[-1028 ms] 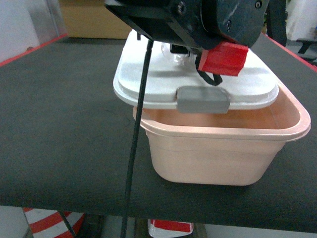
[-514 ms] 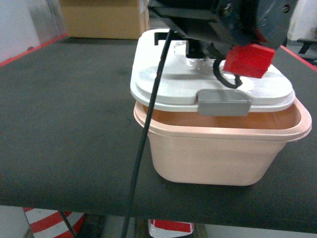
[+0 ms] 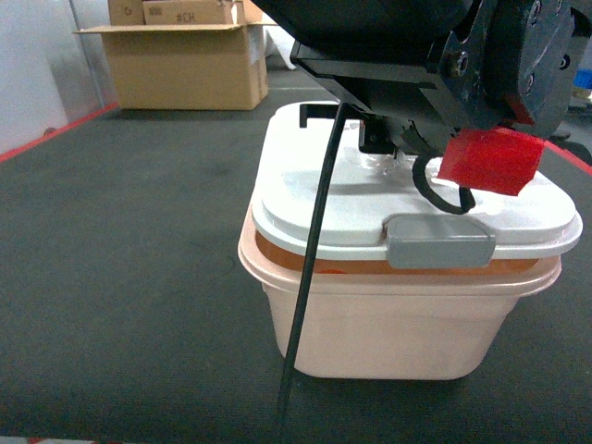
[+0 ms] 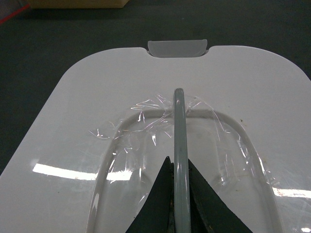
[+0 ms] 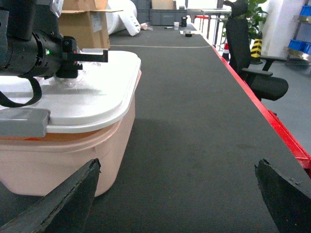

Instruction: Pick capacitor and pack into box

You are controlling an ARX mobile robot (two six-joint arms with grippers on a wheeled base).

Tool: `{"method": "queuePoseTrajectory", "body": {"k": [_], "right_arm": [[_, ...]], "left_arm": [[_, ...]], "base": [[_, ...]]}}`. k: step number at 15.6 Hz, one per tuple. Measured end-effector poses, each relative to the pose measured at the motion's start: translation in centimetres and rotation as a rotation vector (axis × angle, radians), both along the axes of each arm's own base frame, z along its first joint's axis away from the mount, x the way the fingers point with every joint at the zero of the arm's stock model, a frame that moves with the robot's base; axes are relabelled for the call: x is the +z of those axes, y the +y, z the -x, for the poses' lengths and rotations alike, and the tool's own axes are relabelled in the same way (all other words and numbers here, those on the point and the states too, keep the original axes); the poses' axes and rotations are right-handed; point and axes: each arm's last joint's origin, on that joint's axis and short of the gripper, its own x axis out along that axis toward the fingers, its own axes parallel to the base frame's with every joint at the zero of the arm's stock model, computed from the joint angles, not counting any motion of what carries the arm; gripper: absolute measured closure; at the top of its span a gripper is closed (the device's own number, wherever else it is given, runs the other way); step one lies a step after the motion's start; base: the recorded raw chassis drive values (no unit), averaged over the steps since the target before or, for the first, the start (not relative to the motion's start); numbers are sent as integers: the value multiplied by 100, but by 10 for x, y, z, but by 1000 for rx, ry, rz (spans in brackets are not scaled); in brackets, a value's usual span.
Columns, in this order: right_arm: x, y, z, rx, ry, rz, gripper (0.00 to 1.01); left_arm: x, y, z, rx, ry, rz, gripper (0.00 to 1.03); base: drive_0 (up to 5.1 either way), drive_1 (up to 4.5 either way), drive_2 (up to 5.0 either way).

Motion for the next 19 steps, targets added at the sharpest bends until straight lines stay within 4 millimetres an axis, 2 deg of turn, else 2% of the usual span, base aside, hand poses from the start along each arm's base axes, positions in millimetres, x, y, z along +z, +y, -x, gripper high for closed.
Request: {"method": "queuePoseTrajectory", "body": {"k": [5,9,11,13,14,15,16,19], "right_arm": [[0,0,0,0,0,0,3],[0,0,0,0,0,0,3],[0,0,0,0,0,0,3],[0,0,0,0,0,0,3],[0,0,0,0,0,0,3],[0,0,0,0,0,0,3],[0,0,0,0,0,0,3],[0,0,0,0,0,0,3]], "left_arm": [[-6,1,2,-20,36,-19,100],[-2,3,4,-6,-21,5,54],[8,10,4,2,-73,12,31],[34,32,6,58,-147,40,8],[50,51,5,107,-192,58,4],[64,77,6,179,-235,71,5],[69,104,15,263,-261,67,5],[70,147,48,390,-260,42,5]], "base": [[0,0,0],[0,0,0],[0,0,0],[0,0,0],[0,0,0],[0,0,0],[0,0,0],[0,0,0]]}}
